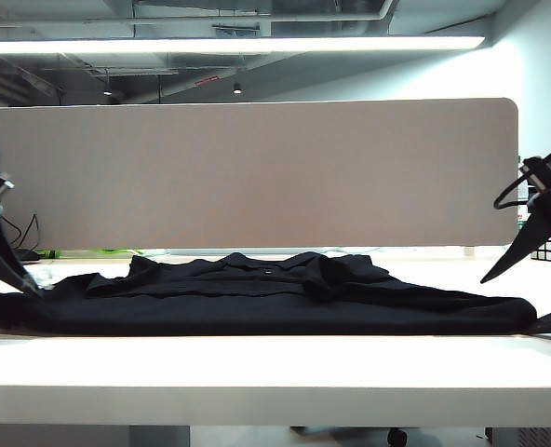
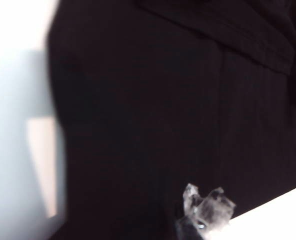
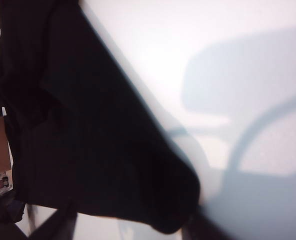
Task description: Fold the bottom side of the T-shirt horizontally towards the center, about one-third of the way, then fold the sleeve back towards the center, creating a straight line along the edge of the T-shirt, and finally fold the bottom of the T-shirt up towards the top, creating a neat rectangle.
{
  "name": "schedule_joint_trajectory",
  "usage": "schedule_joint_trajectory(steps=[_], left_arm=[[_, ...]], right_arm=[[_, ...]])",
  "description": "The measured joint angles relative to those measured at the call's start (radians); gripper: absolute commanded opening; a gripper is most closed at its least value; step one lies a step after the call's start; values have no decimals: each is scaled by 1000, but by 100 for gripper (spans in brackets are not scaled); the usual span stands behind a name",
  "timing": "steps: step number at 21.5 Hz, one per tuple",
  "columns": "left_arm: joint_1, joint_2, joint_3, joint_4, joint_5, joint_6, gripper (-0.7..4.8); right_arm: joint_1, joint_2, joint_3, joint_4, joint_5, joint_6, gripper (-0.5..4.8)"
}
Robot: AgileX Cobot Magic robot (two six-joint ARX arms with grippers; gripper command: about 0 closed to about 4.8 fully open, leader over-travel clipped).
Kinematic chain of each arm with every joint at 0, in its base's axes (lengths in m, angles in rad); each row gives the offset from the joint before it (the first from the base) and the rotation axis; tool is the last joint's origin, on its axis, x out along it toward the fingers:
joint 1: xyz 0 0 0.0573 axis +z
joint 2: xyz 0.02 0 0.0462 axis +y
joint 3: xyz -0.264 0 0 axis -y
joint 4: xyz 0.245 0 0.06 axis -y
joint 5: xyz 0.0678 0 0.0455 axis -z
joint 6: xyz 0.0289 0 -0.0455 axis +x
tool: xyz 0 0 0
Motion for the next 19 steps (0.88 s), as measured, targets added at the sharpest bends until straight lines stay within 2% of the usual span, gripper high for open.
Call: schedule_joint_trajectory(steps=[2,3,5,6,10,14,16,19], left_arm=[[-18,-1,0,11,-18,0,209],[-26,-1,0,17,-27,0,199],[-35,-1,0,26,-49,-3,102],[-35,2,-1,27,-66,-6,66],[-35,7,-8,42,-77,-10,-6],[-35,-2,-10,9,-54,-1,-6],[-34,-67,-43,-60,-63,25,-6],[-34,-227,-90,-141,-68,36,-6]], right_arm=[[7,6,0,14,12,5,226],[6,8,0,23,12,11,190],[6,9,-1,42,13,19,51],[6,13,-1,57,13,17,24],[7,13,-4,76,17,17,-4],[5,3,-10,80,-42,-13,-4],[7,-59,-26,-10,-79,-41,-4],[6,-272,-24,-138,-72,-98,-4]])
